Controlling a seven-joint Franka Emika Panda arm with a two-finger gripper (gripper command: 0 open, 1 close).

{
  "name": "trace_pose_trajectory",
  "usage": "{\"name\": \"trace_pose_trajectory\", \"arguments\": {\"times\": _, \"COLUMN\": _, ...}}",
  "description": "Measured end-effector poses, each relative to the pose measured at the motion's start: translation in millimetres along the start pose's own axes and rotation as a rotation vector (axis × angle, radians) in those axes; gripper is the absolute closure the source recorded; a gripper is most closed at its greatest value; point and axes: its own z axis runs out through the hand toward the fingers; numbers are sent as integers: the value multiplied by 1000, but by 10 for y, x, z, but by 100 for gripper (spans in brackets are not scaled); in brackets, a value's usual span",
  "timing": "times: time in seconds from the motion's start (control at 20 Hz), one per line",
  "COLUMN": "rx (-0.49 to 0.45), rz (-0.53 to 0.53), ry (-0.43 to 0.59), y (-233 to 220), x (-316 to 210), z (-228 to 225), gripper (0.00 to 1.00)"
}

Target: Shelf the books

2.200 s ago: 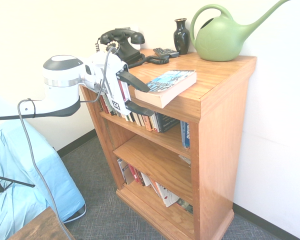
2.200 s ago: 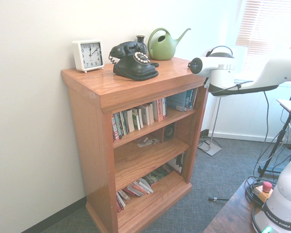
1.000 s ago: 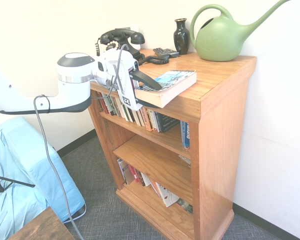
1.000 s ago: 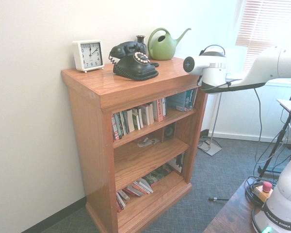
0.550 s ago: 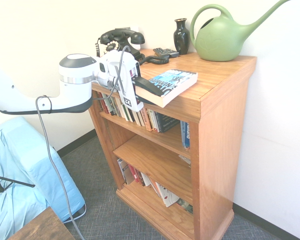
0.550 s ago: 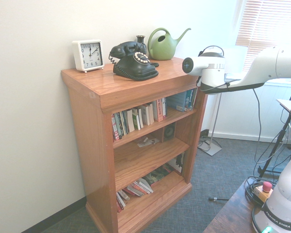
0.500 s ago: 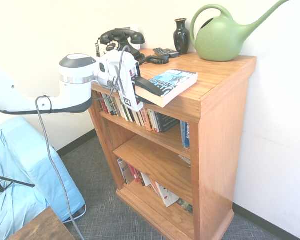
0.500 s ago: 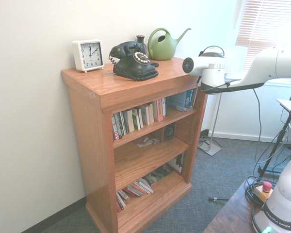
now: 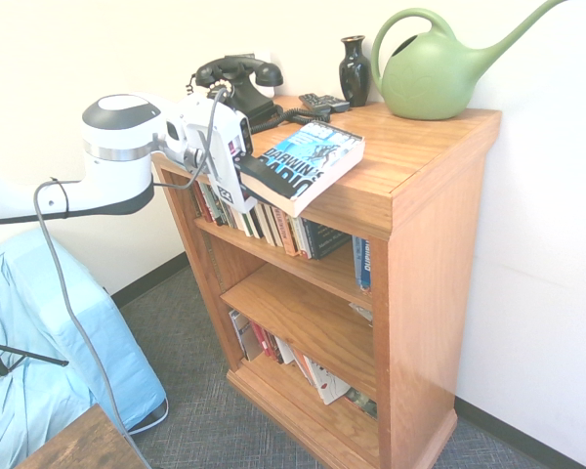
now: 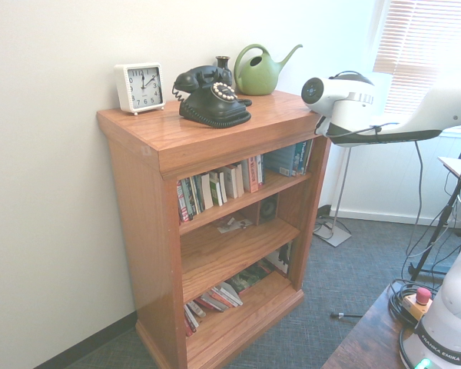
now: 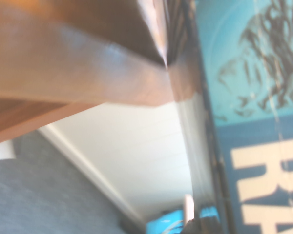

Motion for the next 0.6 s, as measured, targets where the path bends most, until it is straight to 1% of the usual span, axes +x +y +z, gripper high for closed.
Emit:
{"name": "trace_pose_trajectory", "arguments": {"times": 0.3, "rx": 152, "rz": 70, "ry": -107, "y": 499, "x": -620, "z": -200, "gripper": 100}}
{"name": "trace_pose_trajectory", "arguments": {"times": 0.45, "rx": 233, "rz": 85, "ry": -166, "y": 654, "x": -1002, "z": -268, "gripper": 100}}
{"name": "trace_pose_trajectory", "arguments": {"times": 0.6, "rx": 295, "rz": 99, "ry": -206, "y": 717, "x": -1314, "z": -256, "gripper": 100}}
